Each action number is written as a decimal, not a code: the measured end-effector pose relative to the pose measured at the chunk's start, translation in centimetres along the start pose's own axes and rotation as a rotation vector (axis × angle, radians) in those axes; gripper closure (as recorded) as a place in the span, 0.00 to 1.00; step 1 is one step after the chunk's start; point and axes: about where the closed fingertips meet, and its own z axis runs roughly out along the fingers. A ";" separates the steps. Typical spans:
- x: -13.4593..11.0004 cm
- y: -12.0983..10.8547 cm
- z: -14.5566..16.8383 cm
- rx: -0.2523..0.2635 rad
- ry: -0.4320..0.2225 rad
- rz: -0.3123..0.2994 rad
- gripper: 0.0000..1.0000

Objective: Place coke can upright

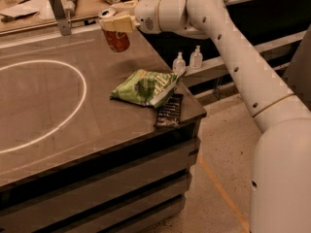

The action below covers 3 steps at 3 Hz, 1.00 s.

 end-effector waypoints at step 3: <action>4.3 -4.4 -1.6 0.089 -0.060 0.148 0.85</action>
Offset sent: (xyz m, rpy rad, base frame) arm 0.0496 -0.0466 -0.0364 0.1312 0.1246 -0.1272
